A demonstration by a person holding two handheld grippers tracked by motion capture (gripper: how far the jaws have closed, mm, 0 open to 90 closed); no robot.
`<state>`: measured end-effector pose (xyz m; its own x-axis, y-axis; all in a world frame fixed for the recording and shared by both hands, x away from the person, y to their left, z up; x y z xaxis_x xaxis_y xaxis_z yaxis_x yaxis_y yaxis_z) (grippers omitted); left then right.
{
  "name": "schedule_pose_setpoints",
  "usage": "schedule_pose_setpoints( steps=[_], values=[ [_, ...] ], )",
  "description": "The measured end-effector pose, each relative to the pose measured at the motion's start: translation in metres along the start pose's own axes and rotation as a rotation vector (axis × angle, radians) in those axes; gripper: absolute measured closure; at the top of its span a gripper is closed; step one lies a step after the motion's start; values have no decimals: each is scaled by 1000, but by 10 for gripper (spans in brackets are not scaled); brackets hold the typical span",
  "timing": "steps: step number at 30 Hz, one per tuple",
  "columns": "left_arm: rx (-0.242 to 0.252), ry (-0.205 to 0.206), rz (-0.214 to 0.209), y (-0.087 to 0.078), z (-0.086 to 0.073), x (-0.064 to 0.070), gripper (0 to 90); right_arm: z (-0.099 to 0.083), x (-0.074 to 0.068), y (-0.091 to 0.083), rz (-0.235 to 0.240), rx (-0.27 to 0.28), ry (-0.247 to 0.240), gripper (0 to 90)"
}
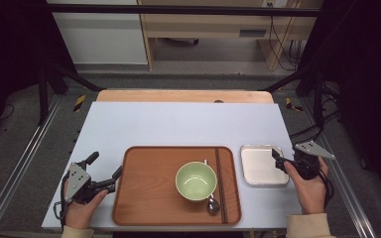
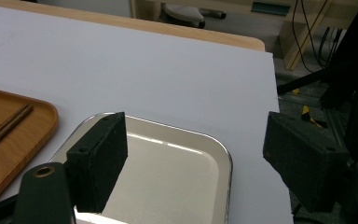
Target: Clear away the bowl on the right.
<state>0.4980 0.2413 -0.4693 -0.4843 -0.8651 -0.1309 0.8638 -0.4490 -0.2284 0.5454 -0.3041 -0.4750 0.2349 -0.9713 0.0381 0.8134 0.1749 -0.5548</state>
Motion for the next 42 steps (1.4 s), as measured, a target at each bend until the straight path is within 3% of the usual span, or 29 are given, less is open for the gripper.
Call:
schedule_pose_setpoints(
  steps=[10,19,42],
  values=[
    [2,9,1,-1,1,1,76,-17,21,1,-52,-86,59,368],
    [-1,12,1,-1,1,1,76,-34,35,3,-33,-152,134,501],
    [-5,13,1,-1,0,1,77,-58,31,15,47,-293,224,633]
  ],
)
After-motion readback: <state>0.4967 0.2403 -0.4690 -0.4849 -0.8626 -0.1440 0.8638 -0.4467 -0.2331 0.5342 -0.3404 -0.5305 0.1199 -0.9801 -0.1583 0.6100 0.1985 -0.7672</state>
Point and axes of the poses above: each handheld gripper's, and its own axes: y roughly forward along the jaws, z roughly out of its top, x roughly to its right, the point moved 10 cm from there along y, roughly forward along the jaws, and after that the axes turned 7 degrees about -x, right-handed, at the moved point
